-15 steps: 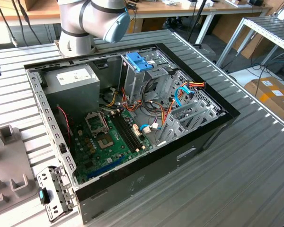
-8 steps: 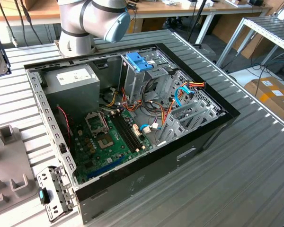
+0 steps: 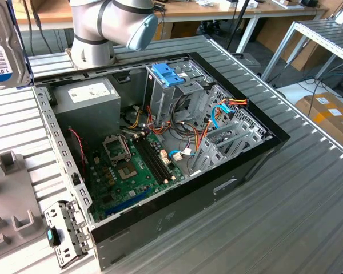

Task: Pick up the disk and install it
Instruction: 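Pick up the disk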

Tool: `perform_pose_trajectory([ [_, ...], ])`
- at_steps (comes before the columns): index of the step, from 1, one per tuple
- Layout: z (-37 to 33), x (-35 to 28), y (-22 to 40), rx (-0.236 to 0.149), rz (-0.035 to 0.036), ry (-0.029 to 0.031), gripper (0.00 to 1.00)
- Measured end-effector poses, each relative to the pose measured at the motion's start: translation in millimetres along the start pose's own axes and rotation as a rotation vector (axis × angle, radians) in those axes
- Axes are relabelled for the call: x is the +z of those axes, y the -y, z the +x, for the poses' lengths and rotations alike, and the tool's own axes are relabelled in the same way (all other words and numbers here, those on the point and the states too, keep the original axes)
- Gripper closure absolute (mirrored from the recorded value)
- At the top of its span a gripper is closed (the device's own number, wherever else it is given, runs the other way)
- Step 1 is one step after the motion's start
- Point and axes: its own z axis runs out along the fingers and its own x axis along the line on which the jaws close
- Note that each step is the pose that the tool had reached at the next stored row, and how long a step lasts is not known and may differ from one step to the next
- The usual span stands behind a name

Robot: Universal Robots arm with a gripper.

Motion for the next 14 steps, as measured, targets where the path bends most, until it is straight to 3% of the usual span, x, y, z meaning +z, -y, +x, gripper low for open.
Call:
perform_pose_trajectory([
  [5,-0.3,0.2,19.6,0.0,0.0,0.0,0.65],
  [8,-0.5,0.3,37.5,0.0,0.0,0.0,0.65],
  [14,-0.8,0.5,56.6,0.0,0.0,0.0,0.65],
])
